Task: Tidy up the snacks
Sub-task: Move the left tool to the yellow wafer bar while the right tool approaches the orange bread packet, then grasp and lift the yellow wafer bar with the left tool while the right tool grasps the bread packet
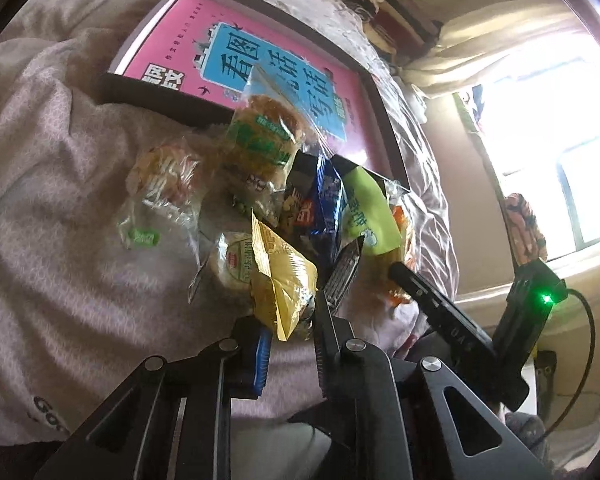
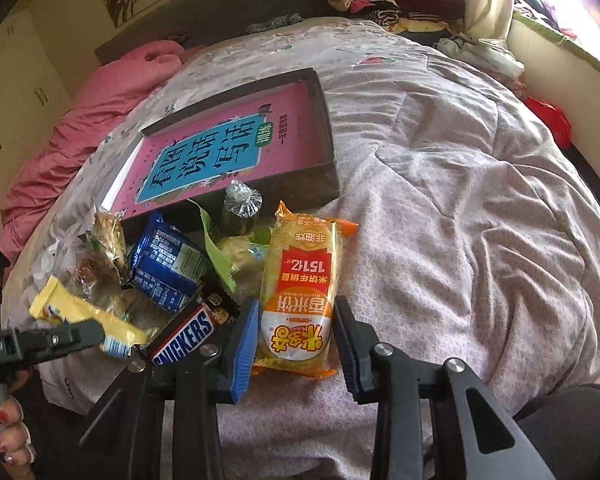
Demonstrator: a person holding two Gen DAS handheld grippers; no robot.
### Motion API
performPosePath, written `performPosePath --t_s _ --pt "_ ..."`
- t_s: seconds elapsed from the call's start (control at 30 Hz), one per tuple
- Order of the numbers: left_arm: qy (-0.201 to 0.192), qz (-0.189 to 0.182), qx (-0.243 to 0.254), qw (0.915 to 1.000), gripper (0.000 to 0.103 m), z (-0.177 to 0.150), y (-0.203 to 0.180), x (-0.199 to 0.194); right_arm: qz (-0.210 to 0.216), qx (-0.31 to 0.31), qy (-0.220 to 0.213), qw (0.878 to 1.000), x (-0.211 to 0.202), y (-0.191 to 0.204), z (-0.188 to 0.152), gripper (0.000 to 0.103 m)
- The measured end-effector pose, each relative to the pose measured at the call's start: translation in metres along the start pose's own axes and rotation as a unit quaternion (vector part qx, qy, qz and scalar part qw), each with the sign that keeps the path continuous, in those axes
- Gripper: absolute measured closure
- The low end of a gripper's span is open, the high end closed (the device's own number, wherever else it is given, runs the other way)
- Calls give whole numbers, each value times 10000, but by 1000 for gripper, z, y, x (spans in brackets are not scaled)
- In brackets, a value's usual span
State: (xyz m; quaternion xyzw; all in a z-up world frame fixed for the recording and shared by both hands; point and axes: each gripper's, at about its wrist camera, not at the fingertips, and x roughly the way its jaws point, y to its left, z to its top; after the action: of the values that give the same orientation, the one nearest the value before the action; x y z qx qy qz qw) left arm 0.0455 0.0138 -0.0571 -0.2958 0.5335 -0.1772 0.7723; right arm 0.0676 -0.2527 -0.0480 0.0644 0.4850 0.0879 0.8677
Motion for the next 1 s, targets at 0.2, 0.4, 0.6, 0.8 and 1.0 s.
performPosePath --t_s 0.2,0.4,0.6,0.8,1.0 --pt "-11 85 81 9999 84 -3 2 -6 49 51 -39 10000 -2 -2 1 66" --pt "-316 339 224 9987 78 2 1 -16 13 13 166 9999 8 0 0 66" --pt "-510 505 78 9974 55 12 8 -20 -47 -76 190 9998 11 3 0 66" --pt "-378 600 294 9970 95 13 3 -12 -35 -111 140 9998 9 5 0 66" --pt "37 498 663 9966 59 -1 -3 -17 45 13 103 9999 6 0 1 66"
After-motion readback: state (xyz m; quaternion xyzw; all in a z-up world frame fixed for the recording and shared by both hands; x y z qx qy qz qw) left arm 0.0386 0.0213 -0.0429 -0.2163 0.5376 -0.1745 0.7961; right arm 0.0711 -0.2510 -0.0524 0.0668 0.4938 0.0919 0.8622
